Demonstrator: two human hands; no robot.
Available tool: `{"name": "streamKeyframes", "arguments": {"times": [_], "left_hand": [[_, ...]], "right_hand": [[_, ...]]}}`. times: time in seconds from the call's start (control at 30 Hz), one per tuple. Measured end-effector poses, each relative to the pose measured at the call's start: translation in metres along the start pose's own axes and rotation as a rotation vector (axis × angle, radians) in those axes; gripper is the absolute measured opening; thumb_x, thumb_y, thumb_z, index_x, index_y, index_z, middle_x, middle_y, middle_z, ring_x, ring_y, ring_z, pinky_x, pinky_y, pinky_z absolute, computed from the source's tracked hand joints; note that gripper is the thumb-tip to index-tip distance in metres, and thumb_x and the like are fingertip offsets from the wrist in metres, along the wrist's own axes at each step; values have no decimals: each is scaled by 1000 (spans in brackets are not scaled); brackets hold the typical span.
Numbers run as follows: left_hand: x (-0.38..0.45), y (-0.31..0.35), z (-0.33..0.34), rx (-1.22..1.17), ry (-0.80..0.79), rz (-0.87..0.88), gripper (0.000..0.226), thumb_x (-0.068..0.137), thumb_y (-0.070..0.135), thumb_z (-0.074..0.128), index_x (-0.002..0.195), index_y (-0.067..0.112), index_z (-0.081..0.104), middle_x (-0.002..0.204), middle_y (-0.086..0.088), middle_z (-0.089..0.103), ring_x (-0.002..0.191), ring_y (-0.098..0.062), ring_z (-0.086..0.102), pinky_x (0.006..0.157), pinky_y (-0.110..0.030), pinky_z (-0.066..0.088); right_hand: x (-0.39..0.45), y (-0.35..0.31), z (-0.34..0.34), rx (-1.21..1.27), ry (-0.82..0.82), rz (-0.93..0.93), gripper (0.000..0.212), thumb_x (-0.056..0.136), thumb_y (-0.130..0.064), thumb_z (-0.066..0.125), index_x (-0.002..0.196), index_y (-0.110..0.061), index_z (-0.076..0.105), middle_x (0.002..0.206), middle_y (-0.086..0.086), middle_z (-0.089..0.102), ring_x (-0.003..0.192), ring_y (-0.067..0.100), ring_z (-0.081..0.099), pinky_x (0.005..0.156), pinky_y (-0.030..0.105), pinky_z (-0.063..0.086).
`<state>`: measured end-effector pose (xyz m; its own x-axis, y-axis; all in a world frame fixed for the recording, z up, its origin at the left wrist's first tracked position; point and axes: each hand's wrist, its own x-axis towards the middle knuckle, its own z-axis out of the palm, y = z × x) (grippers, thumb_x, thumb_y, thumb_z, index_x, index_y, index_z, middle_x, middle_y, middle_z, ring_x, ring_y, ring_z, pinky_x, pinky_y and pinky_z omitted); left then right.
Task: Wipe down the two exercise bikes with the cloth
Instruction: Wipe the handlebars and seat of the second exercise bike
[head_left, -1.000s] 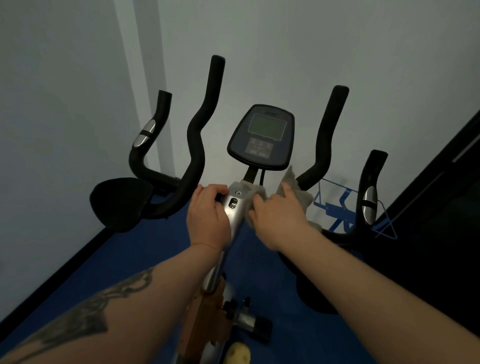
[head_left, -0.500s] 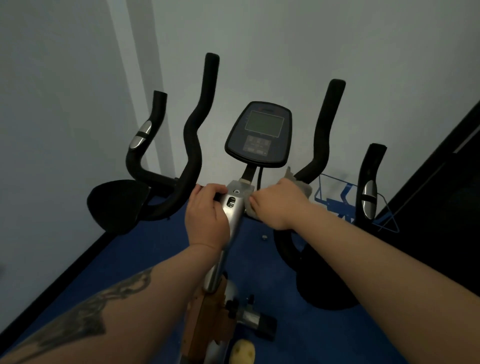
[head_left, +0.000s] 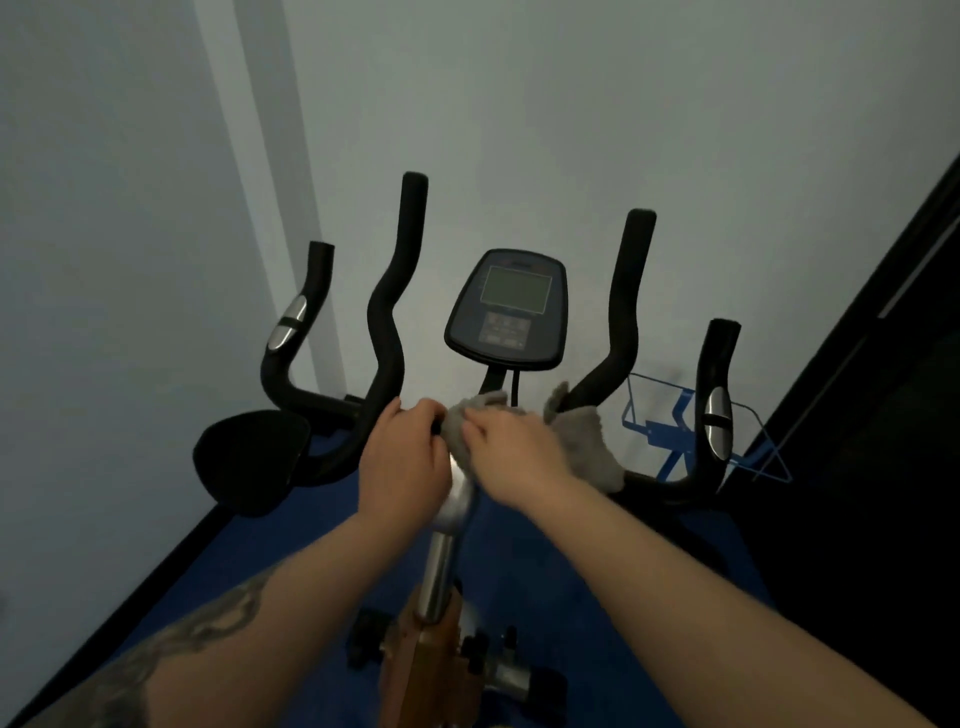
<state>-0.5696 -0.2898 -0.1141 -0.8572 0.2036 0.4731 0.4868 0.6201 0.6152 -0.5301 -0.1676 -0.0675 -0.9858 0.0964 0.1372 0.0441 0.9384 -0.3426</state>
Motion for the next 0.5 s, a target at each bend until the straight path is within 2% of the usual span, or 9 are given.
{"name": "streamKeyframes", "arguments": {"times": [0.03, 0.07, 0.1, 0.13, 0.2, 0.3, 0.37, 0.43, 0.5], "left_hand": [[-6, -3, 1, -13, -2, -8, 26, 86, 1, 43, 96, 15, 63, 90, 5, 63, 105, -19, 53, 90, -35, 46], [-14, -3, 4, -34, 13, -28, 34, 88, -1, 41, 106, 14, 64, 106, 5, 65, 120, -17, 49, 106, -29, 36], [-23, -2, 7, -59, 41, -55, 40, 89, -6, 40, 116, 13, 62, 122, 5, 61, 132, -14, 42, 115, -24, 22], [-30, 0, 11, -87, 71, -87, 45, 88, -12, 41, 121, 12, 60, 130, 6, 54, 137, -12, 36, 118, -20, 12], [-33, 4, 16, -143, 106, -124, 49, 84, -19, 42, 122, 7, 60, 137, -1, 53, 139, -12, 34, 119, -17, 4], [-29, 4, 11, -137, 73, -80, 47, 85, -18, 45, 124, 3, 61, 135, -6, 57, 136, -12, 36, 120, -24, 8], [-28, 0, 5, -153, 25, -71, 50, 88, -13, 45, 130, 12, 59, 139, 7, 50, 138, -7, 33, 119, -22, 11], [-28, -5, -6, -197, -44, -64, 61, 89, -12, 44, 134, 28, 53, 138, 26, 36, 136, 5, 25, 114, -16, 19], [-24, -12, -21, -188, -204, 12, 71, 86, -16, 42, 138, 33, 45, 140, 30, 30, 138, 8, 20, 108, -6, 21]], "right_hand": [[7, -4, 7, -48, -24, -14, 34, 104, -25, 32, 118, -13, 60, 118, 13, 62, 107, 29, 55, 80, 31, 32], [15, -6, 11, -100, -68, -38, 33, 103, -19, 33, 123, -10, 56, 125, 14, 57, 113, 29, 52, 84, 33, 35], [26, -6, 12, -162, -138, -55, 32, 101, -14, 35, 126, -6, 53, 131, 15, 54, 119, 29, 49, 90, 34, 36], [37, -6, 12, -192, -205, -43, 33, 99, -10, 38, 129, -4, 51, 134, 16, 52, 123, 30, 47, 94, 35, 37], [58, -6, 9, -173, -301, 26, 34, 99, -7, 41, 131, -1, 50, 138, 16, 50, 126, 29, 47, 99, 34, 37], [63, -7, 7, -174, -337, 37, 34, 100, -8, 42, 132, 1, 47, 141, 17, 45, 127, 30, 44, 103, 34, 34], [39, -4, 15, -184, -298, -19, 40, 101, -15, 36, 140, -2, 40, 148, 16, 36, 134, 31, 35, 110, 38, 30], [6, -3, 25, -26, -186, -11, 50, 104, -26, 29, 152, -11, 24, 160, 8, 19, 146, 25, 16, 120, 39, 16], [-2, 0, 24, 111, -152, 18, 51, 106, -32, 25, 155, -20, 17, 163, 1, 13, 149, 17, 9, 119, 35, 8]]}}
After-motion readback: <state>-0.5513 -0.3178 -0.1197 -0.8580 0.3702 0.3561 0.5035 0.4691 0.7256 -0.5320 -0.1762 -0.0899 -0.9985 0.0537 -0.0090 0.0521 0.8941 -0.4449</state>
